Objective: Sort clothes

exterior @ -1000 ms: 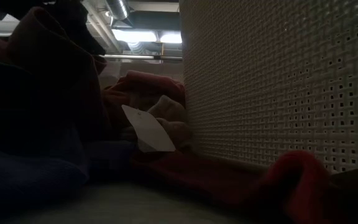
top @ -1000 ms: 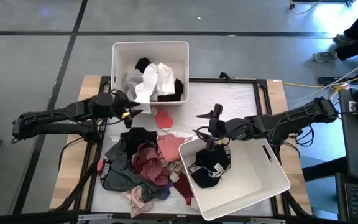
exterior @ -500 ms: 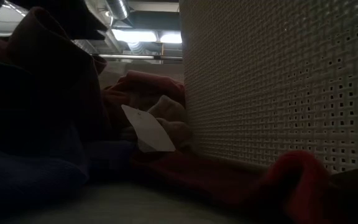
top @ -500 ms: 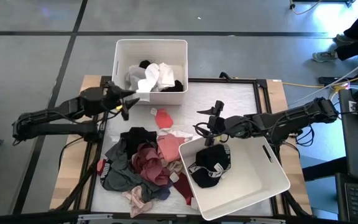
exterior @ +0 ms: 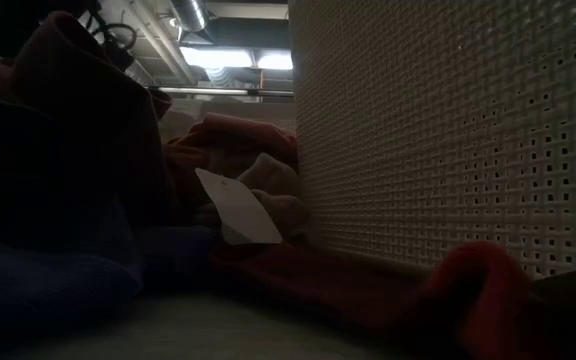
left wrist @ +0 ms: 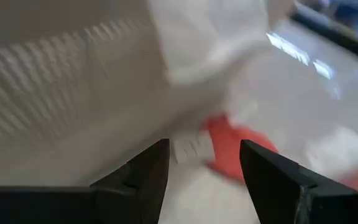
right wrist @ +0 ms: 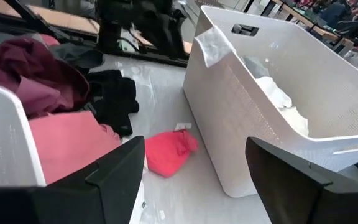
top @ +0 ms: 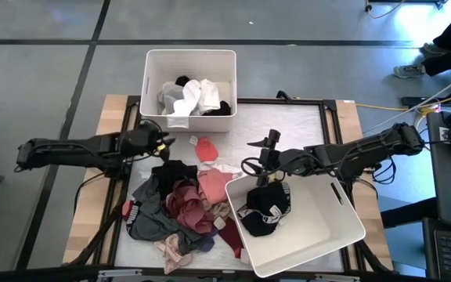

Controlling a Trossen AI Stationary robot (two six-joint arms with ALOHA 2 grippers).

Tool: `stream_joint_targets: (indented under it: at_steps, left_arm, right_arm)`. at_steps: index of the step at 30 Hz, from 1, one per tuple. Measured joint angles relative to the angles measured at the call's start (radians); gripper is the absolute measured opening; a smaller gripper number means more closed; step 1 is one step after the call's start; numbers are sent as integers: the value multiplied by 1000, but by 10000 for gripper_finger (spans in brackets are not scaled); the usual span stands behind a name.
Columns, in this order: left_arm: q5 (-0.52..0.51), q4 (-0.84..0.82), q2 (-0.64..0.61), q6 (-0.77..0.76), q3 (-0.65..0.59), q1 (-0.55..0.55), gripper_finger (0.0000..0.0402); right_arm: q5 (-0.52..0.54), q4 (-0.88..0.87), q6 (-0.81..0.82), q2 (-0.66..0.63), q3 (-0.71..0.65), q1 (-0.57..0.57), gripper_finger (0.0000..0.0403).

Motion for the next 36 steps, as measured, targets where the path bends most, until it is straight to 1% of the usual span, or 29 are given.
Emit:
stream_joint_targets:
  at_steps: [3,6,10,14,16,18,19,21,24,28,29,32,36]
  left_arm:
    - [-52,129,9,69,-18,0,185]
    - [-57,248,15,147,-20,0,185]
    - [-64,449,14,281,-19,0,185]
    - [-96,662,14,428,-19,9,185]
    - [-123,736,13,501,-17,29,185]
    - [-171,727,13,546,-3,58,185]
    - [-184,706,13,545,3,69,185]
    - [-173,638,9,529,15,72,185]
    - [-39,578,8,551,37,43,185]
    - [136,452,8,565,76,-40,185]
    - [158,408,10,560,86,-66,185]
    - [164,268,16,523,106,-142,185]
    - [160,184,27,410,112,-224,185]
  right_arm:
    - [0,2,0,2,0,0,280]
    - [0,3,0,2,0,0,280]
    - [0,3,-2,2,0,0,280]
    - [0,2,-3,2,0,0,280]
    - [0,2,-3,2,0,0,280]
    - [0,2,-3,2,0,0,280]
    - [0,2,-3,2,0,0,280]
    - [0,2,-3,2,0,0,280]
    - [0,2,-3,2,0,0,280]
    - [0,2,-3,2,0,0,280]
    - [0,2,-3,2,0,0,280]
    - [-1,2,-3,2,0,0,280]
    - [-45,6,-1,2,0,0,280]
